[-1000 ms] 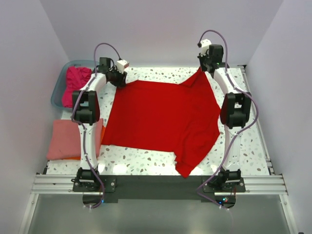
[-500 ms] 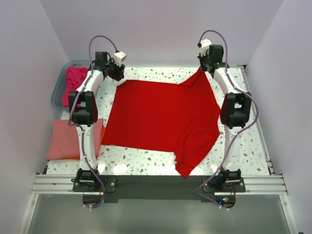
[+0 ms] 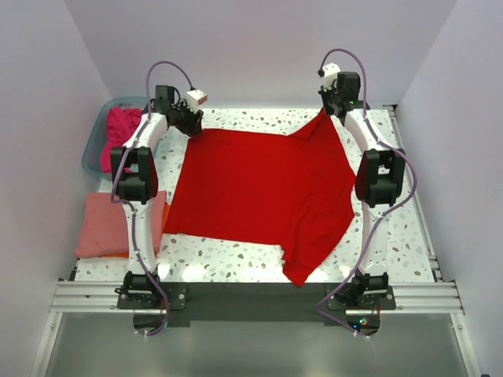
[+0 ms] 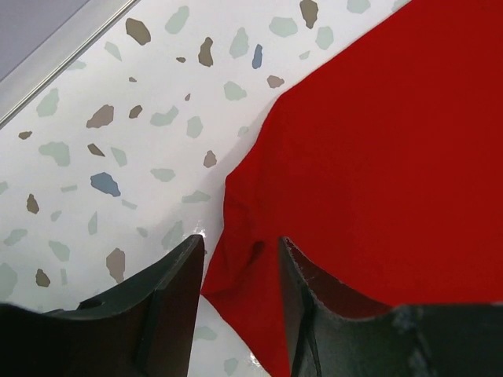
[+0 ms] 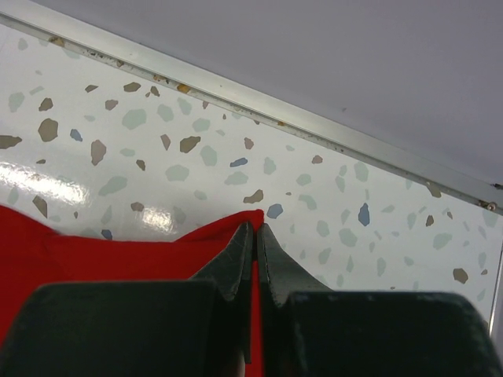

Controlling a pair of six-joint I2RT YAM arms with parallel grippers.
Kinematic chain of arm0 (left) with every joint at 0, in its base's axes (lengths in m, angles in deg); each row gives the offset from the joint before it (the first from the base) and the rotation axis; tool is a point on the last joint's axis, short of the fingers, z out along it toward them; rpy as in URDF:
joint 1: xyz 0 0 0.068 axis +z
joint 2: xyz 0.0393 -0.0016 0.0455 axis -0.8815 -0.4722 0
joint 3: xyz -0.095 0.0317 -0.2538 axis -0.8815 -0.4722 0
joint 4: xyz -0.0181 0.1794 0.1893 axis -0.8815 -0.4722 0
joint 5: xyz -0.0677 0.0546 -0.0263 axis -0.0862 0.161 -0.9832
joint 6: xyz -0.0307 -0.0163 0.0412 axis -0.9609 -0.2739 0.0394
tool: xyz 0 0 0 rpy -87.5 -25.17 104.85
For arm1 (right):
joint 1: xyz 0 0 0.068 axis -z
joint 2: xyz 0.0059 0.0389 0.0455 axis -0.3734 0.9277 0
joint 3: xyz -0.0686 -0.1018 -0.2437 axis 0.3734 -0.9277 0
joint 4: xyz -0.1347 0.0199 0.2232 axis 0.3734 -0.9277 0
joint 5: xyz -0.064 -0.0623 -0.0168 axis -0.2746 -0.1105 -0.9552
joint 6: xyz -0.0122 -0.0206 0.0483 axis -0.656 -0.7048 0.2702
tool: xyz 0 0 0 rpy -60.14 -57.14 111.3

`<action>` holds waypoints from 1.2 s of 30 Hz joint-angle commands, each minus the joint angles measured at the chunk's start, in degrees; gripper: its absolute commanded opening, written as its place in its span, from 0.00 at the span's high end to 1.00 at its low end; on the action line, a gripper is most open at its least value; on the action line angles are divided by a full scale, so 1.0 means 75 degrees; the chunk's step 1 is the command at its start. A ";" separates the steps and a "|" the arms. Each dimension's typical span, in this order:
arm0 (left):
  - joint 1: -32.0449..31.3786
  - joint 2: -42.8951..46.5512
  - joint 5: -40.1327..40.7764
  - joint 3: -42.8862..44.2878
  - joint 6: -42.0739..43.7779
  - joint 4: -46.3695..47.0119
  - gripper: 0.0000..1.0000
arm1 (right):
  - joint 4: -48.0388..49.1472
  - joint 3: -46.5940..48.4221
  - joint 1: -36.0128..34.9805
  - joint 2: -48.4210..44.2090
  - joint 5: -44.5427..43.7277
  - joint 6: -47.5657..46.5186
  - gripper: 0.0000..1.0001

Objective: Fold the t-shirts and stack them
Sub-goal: Flatten the tshirt out, then fold the tshirt

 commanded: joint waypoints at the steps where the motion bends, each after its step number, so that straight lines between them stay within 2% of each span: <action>1: -0.0026 0.0008 0.0323 0.0433 0.0347 -0.0253 0.53 | 0.0180 0.0154 0.0037 -0.0195 0.0032 -0.0140 1.00; 8: -0.0026 -0.0168 0.0276 0.0609 0.0547 -0.0347 0.53 | 0.0110 0.0165 0.0037 -0.0218 -0.0003 -0.0140 1.00; 15: -0.0061 -0.0180 -0.0298 0.0633 0.0500 -0.0312 0.51 | 0.0040 0.0189 0.0037 -0.0218 -0.0038 -0.0140 1.00; 28: -0.0202 -0.0625 0.0146 0.0914 0.0734 -0.0347 0.53 | -0.0019 0.0177 0.0037 -0.0218 -0.0131 -0.0222 1.00; 31: -0.0202 -0.0696 0.0475 0.0984 0.0851 -0.0347 0.59 | -0.0054 0.0165 0.0037 -0.0230 -0.0120 -0.0233 1.00; 36: -0.0167 -0.0579 0.0698 0.0985 0.0840 -0.0043 0.87 | -0.0078 0.0165 0.0025 -0.0230 -0.0120 -0.0257 1.00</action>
